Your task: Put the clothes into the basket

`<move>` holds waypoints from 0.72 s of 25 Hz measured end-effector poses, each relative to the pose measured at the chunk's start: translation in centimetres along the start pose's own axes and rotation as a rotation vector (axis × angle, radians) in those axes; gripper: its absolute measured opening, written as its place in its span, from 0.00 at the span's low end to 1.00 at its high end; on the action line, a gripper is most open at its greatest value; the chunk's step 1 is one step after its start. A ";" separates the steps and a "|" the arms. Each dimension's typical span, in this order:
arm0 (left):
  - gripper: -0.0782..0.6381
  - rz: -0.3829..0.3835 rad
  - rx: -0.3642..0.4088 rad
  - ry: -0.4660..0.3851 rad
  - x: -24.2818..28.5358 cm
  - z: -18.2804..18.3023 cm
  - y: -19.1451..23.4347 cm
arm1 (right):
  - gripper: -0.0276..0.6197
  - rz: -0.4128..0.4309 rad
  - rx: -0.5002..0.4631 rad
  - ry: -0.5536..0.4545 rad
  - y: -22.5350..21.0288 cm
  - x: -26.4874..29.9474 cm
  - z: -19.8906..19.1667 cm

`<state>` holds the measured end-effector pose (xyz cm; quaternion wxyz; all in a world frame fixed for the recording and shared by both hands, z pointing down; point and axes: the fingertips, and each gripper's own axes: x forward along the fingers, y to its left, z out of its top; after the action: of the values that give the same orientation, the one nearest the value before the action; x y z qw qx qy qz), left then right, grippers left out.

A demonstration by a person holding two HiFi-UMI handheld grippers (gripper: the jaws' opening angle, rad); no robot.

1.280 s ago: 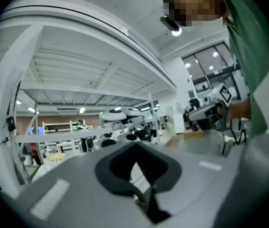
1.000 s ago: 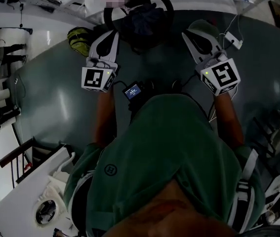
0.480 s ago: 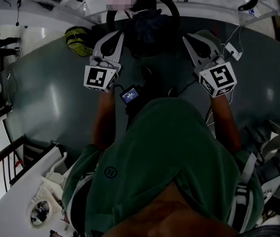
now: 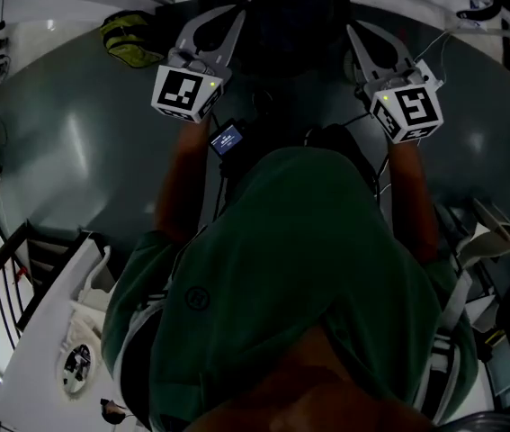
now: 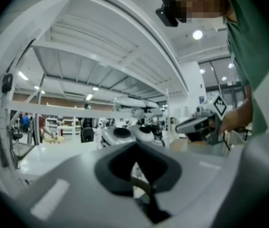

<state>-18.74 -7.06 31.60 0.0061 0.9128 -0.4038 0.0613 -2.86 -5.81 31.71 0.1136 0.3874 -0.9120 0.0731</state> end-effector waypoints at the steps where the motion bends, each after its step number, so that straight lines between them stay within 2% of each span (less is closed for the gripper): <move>1: 0.11 -0.007 -0.002 0.010 0.3 -0.5 0.5 | 0.05 -0.002 0.006 0.006 -0.2 0.8 -0.2; 8: 0.11 0.012 -0.057 0.091 2.9 -4.6 2.7 | 0.05 0.030 0.056 0.054 -2.7 5.7 -3.1; 12: 0.11 0.056 -0.097 0.150 4.5 -7.5 3.6 | 0.05 0.074 0.061 0.096 -4.2 8.2 -6.0; 18: 0.11 0.136 -0.182 0.193 7.1 -12.5 5.0 | 0.05 0.142 0.076 0.153 -6.2 12.1 -10.8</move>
<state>-19.03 -14.92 44.67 0.1236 0.8687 -0.4663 0.1120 -4.91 -16.08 45.55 0.1628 0.3190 -0.9224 0.1449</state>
